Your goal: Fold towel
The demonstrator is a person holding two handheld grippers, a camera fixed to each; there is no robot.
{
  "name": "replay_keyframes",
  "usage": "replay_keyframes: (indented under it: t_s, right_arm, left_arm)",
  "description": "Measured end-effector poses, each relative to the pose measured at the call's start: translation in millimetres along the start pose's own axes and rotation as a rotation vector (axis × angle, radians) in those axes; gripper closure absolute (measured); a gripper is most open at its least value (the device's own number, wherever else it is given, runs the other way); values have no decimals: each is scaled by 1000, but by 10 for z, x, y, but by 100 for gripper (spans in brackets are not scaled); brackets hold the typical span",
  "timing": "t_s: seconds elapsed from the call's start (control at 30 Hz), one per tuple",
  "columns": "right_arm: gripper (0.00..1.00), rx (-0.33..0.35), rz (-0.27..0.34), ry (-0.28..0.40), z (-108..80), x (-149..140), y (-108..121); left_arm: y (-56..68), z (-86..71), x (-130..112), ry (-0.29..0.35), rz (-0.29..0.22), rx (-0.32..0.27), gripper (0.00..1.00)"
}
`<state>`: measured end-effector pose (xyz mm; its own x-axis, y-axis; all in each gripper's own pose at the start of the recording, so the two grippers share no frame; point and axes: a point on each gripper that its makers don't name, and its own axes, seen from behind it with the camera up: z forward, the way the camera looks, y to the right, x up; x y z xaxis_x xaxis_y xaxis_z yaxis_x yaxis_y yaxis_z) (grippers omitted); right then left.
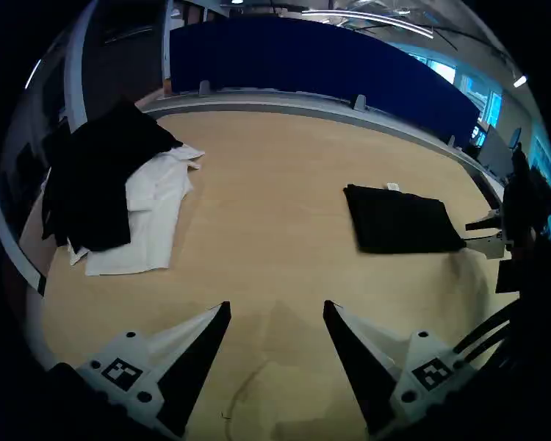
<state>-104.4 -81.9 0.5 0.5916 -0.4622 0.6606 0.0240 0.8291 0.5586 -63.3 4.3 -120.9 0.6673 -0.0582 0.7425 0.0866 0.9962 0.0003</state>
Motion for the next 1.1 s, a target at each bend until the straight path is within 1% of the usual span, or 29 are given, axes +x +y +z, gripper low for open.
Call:
replay_keyframes:
  t_s: [0.13, 0.3, 0.5, 0.6, 0.87, 1.1]
  right_arm:
    - [5, 1, 5, -7, -17, -84, 11]
    - [9, 1, 5, -22, -12, -175, 18]
    - [17, 17, 9, -37, 12, -247, 0]
    - [27, 25, 11, -45, 30, -259, 2]
    - [58, 52, -12, -62, 47, -300, -28]
    - [82, 62, -9, -73, 65, -319, -43]
  left_arm:
    - [11, 2, -4, -1, 1, -1, 7]
    - [30, 0, -7, -1, 0, -4, 6]
    - [37, 7, -14, -1, 0, -7, 7]
    - [34, 5, -13, -1, 1, -8, 6]
    - [23, -26, -18, 2, -3, -11, 6]
    - [13, -35, -34, 1, -5, -10, 6]
